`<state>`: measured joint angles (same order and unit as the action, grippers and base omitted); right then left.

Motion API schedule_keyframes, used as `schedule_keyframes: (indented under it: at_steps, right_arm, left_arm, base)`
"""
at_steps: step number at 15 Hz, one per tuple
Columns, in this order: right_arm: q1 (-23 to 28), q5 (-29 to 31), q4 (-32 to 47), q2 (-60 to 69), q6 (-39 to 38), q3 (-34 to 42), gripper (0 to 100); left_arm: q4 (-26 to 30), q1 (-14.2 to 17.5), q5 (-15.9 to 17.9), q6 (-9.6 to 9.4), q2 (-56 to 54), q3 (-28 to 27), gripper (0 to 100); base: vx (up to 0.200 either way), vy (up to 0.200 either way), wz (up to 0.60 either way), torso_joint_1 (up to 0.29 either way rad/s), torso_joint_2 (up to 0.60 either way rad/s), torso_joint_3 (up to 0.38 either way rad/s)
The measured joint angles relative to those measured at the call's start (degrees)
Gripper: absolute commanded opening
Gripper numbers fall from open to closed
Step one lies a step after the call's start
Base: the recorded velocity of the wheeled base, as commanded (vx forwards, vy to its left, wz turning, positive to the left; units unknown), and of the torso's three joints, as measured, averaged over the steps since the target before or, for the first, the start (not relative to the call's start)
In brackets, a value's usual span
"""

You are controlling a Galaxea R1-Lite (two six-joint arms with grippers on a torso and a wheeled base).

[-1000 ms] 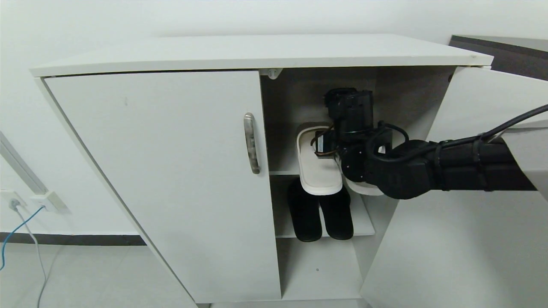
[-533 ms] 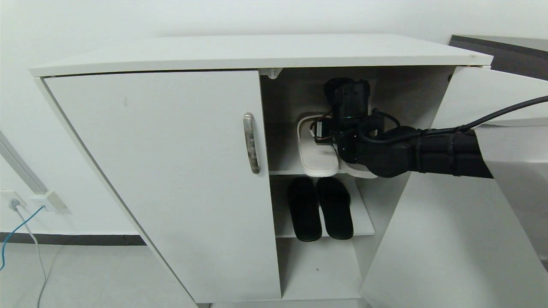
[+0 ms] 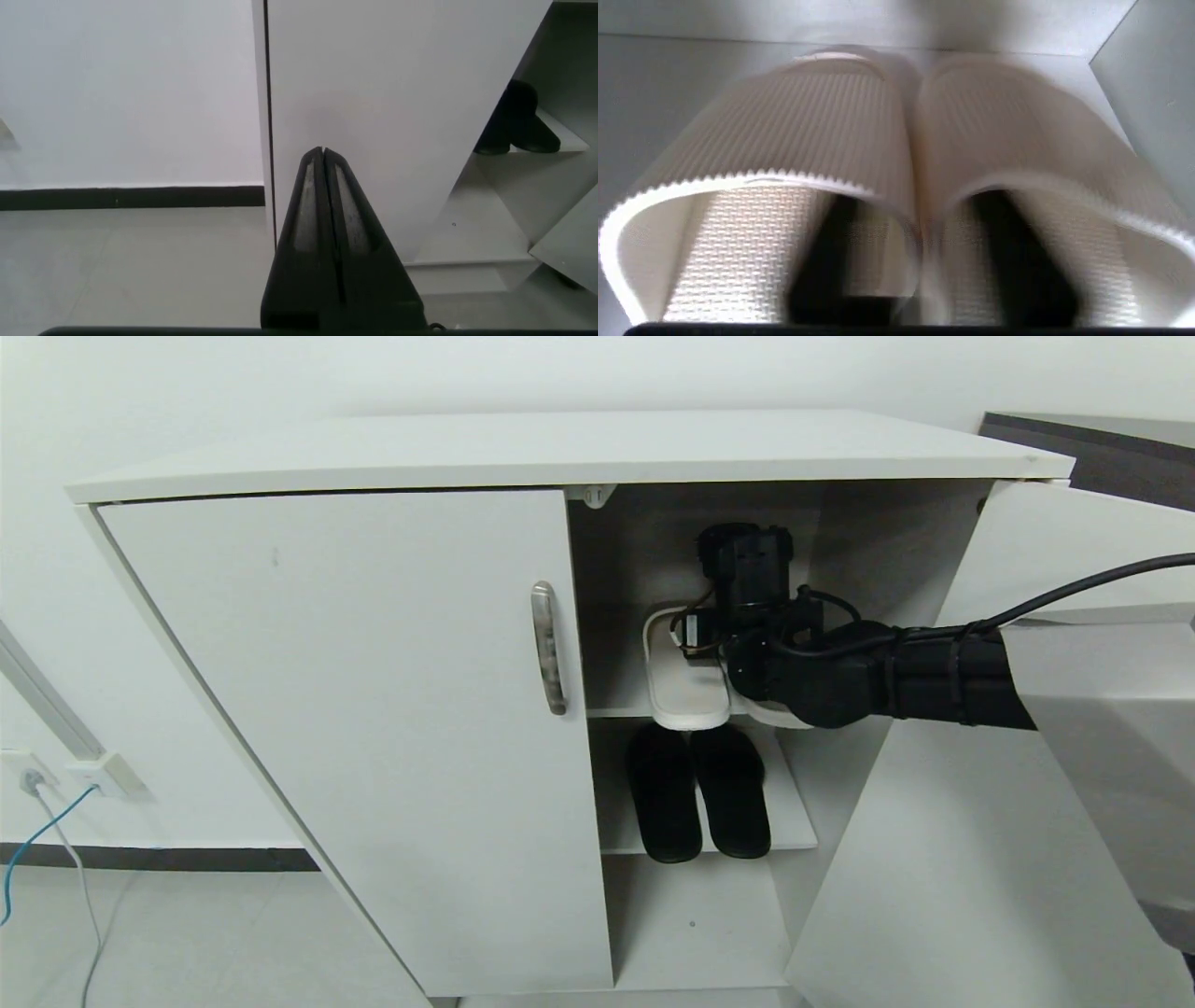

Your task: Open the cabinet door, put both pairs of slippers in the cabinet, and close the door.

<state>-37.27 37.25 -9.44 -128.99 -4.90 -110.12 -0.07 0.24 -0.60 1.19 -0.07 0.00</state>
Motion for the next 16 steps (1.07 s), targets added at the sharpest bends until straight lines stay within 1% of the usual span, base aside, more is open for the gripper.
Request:
schedule_keyframes:
  at_steps: [3,8,13,16]
  right_arm:
    - [-0.3,0.0,-0.1,1.4,-0.3,2.5,100]
    - [-2.5,0.2,-2.7,8.3,-1.4,13.7,100]
    - [-6.2,0.4,-8.7,18.2,-2.1,28.6,100]
    - [-9.8,0.4,-10.8,24.5,-4.3,38.5,100]
  left_arm:
    - [0.0,0.0,0.0,0.00,0.0,0.0,0]
    - [0.0,0.0,0.0,0.02,0.0,0.0,0]
    - [0.0,0.0,0.1,0.02,0.0,0.0,0]
    - [0.0,0.0,0.1,-0.02,0.0,0.0,0]
  base:
    - [0.000,0.000,0.00,0.000,0.00,0.000]
    - [0.000,0.000,0.00,0.000,0.00,0.000]
    - [0.000,0.000,0.00,0.000,0.00,0.000]
    - [0.000,0.000,0.00,0.000,0.00,0.000]
